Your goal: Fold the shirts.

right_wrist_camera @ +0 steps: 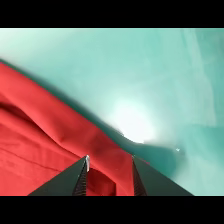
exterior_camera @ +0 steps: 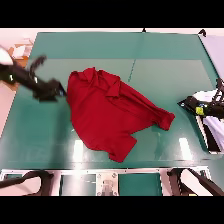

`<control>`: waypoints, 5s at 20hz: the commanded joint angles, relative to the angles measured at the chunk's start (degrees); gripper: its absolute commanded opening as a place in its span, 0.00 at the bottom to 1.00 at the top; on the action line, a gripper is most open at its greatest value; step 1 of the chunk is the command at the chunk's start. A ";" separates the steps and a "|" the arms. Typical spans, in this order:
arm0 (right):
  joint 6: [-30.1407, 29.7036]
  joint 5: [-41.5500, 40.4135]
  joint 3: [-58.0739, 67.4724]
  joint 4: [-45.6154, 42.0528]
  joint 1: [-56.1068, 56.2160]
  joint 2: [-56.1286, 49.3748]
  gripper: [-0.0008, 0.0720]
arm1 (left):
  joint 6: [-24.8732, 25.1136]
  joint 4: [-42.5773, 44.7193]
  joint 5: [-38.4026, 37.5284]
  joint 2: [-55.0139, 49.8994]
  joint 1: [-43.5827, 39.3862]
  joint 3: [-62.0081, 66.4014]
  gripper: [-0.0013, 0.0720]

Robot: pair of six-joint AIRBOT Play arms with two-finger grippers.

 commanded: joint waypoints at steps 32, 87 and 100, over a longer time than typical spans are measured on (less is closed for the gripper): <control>4.70 20.87 -15.43 0.70 15.61 0.48 0.61 | 9.22 -0.57 28.72 10.56 8.46 -34.84 0.05; -0.26 10.64 2.14 4.50 -8.59 -14.19 0.62 | 8.00 3.56 20.33 10.62 8.46 -35.23 0.93; -2.97 9.01 6.16 8.07 -0.87 -26.47 0.60 | 18.51 -12.50 24.85 5.62 8.28 -38.84 0.05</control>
